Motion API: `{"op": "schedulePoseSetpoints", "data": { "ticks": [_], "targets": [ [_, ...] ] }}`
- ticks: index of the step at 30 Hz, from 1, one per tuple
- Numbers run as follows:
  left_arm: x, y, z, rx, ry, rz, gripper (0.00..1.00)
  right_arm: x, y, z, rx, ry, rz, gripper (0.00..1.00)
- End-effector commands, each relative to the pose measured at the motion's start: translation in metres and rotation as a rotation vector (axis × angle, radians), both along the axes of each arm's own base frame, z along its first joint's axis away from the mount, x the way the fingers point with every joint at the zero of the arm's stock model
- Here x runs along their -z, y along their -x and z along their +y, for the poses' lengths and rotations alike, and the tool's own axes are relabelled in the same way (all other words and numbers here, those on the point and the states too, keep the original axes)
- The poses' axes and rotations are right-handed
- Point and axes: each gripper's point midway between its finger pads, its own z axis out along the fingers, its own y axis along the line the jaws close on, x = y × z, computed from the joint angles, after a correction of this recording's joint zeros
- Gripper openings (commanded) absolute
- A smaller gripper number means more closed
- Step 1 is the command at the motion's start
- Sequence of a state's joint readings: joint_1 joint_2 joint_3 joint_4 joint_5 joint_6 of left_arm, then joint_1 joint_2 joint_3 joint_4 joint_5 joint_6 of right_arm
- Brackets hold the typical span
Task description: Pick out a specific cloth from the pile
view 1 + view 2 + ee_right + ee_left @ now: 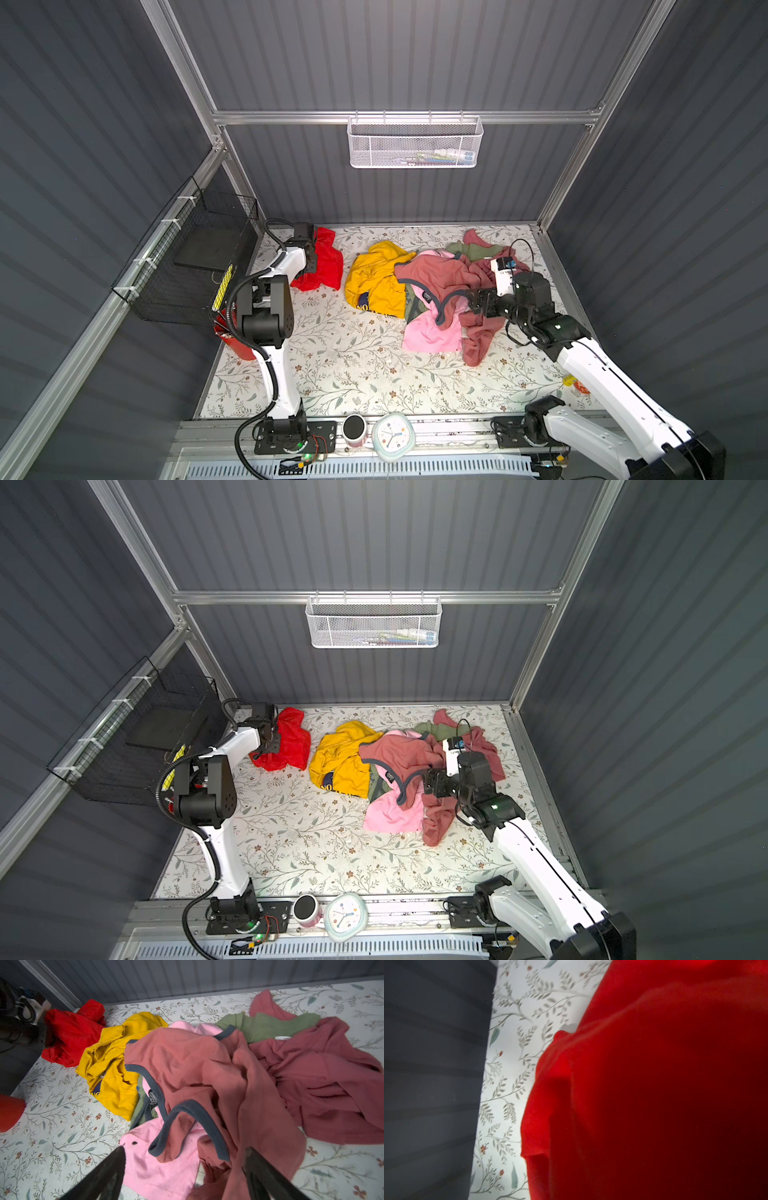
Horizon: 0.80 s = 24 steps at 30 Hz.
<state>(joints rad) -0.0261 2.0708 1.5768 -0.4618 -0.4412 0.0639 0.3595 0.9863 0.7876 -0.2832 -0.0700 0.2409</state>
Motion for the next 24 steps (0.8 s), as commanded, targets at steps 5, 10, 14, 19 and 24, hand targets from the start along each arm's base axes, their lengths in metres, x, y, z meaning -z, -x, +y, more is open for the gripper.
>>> {"op": "schedulePoseSetpoints", "data": {
  "ticks": [5,10,14,19,24],
  "targets": [
    [-0.009,0.019,-0.012,-0.049,0.089,-0.015,0.43,-0.002,-0.024,0.042,-0.058,0.053,0.022,0.89],
    [-0.024,0.028,-0.022,-0.046,0.167,-0.043,0.59,0.009,-0.043,0.121,-0.187,0.113,0.069,0.87],
    [-0.029,0.040,-0.020,-0.073,0.171,-0.064,0.70,0.030,-0.057,0.186,-0.283,0.175,0.116,0.86],
    [-0.035,0.055,-0.017,-0.108,0.173,-0.089,0.76,0.047,-0.068,0.267,-0.397,0.191,0.111,0.82],
    [-0.046,0.059,-0.022,-0.101,0.210,-0.115,0.77,0.078,-0.090,0.302,-0.422,0.339,0.129,0.85]
  ]
}}
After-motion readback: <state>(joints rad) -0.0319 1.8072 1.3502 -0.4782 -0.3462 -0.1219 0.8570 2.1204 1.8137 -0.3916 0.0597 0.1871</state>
